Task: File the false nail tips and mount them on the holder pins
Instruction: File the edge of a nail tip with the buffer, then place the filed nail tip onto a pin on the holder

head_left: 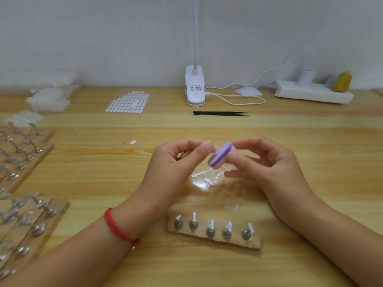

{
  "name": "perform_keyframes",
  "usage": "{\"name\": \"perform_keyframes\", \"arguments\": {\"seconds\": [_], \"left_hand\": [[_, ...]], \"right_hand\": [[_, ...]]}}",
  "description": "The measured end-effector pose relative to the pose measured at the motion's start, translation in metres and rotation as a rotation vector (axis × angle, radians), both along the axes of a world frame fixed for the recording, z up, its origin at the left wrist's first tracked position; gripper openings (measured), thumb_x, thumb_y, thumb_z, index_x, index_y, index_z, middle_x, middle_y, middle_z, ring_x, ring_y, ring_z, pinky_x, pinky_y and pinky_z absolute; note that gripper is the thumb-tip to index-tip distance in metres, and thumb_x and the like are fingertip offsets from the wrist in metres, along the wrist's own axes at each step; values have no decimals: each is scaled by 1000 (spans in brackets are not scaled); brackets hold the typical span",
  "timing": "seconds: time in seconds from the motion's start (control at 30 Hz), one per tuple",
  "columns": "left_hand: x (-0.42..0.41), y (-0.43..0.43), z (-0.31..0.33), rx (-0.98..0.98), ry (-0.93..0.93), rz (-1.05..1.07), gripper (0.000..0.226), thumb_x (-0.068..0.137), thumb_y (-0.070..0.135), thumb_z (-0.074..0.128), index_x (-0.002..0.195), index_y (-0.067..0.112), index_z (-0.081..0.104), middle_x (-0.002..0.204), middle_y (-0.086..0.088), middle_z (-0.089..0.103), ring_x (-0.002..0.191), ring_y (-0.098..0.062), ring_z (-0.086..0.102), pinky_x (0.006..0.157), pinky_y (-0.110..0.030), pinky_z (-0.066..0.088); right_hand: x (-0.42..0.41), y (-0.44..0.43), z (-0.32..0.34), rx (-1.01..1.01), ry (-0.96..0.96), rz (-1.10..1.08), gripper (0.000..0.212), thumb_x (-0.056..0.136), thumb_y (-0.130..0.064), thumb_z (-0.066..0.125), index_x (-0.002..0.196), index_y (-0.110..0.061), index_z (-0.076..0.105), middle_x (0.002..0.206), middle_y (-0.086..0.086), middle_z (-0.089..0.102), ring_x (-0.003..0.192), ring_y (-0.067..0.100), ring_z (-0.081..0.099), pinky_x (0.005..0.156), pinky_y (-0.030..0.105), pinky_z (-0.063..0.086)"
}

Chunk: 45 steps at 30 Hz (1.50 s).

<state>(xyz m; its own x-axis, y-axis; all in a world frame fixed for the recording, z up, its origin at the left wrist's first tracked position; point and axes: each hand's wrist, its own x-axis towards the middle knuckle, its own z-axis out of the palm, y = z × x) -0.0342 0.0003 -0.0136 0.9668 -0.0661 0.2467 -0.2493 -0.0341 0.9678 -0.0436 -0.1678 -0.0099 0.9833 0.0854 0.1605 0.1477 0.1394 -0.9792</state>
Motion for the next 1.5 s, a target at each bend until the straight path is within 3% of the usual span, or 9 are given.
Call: {"name": "perform_keyframes", "arguments": {"seconds": [0.73, 0.87, 0.93, 1.0, 1.07, 1.13, 1.23, 1.33, 1.5], "left_hand": [[-1, 1, -3, 14, 11, -61, 17, 79, 31, 65, 66, 22, 71, 47, 4, 30, 44, -4, 27, 46, -6, 29], [-2, 0, -6, 134, -3, -172, 14, 81, 29, 71, 68, 23, 71, 63, -28, 50, 60, -18, 40, 58, -19, 32], [-2, -1, -6, 109, -9, -172, 14, 80, 29, 68, 68, 22, 71, 56, -20, 53, 58, -12, 46, 58, -14, 36], [1, 3, -5, 5, 37, -108, 14, 81, 29, 69, 69, 23, 71, 42, 11, 42, 43, 0, 37, 47, -6, 32], [3, 7, -4, -74, 122, -46, 18, 74, 41, 64, 69, 26, 73, 44, 12, 29, 43, -7, 23, 41, -12, 24], [4, 8, -2, -110, 150, -25, 21, 70, 47, 63, 71, 29, 74, 46, 7, 23, 46, -11, 17, 40, -15, 21], [3, 8, -2, -121, 159, -24, 17, 77, 41, 64, 71, 29, 74, 45, 8, 22, 46, -11, 17, 41, -16, 20], [4, 8, -3, -114, 161, -26, 19, 85, 34, 62, 71, 28, 74, 45, 9, 23, 45, -11, 17, 40, -16, 20], [4, 8, -3, -120, 167, -26, 22, 88, 31, 61, 71, 28, 74, 46, 9, 23, 46, -11, 17, 40, -17, 20]], "right_hand": [[5, -3, -5, 56, 69, 62, 19, 65, -18, 81, 83, -19, 79, 80, 3, 74, 65, 17, 70, 59, 24, 56], [8, -4, -2, 88, 94, -16, 22, 59, -23, 81, 80, -19, 78, 76, 1, 72, 65, 14, 67, 59, 24, 55], [13, -11, 4, 65, 104, -50, 18, 63, -14, 81, 79, -19, 76, 76, 0, 71, 70, 15, 68, 66, 29, 58], [15, -20, 16, 62, 99, 28, 16, 70, -6, 61, 76, -19, 70, 75, 1, 67, 68, 20, 67, 69, 32, 59], [10, -26, 33, 39, 93, 152, 21, 64, -6, 44, 66, -16, 63, 68, 7, 54, 48, 18, 51, 48, 26, 49], [0, -30, 44, -133, 120, 249, 23, 63, -13, 39, 59, -15, 61, 63, 14, 45, 38, 13, 33, 39, 19, 31], [-24, -35, 48, -774, 70, 339, 26, 66, -53, 59, 78, -33, 70, 66, -7, 57, 41, 6, 40, 42, 11, 32], [-54, -37, 41, -1434, -119, 411, 66, 48, -91, 52, 108, -65, 46, 102, -28, 48, 81, -11, 51, 56, 13, 41], [-57, -39, 42, -1533, -320, 397, 17, 77, -52, 55, 91, -61, 49, 103, -33, 35, 85, -24, 41, 55, 13, 38]]}}
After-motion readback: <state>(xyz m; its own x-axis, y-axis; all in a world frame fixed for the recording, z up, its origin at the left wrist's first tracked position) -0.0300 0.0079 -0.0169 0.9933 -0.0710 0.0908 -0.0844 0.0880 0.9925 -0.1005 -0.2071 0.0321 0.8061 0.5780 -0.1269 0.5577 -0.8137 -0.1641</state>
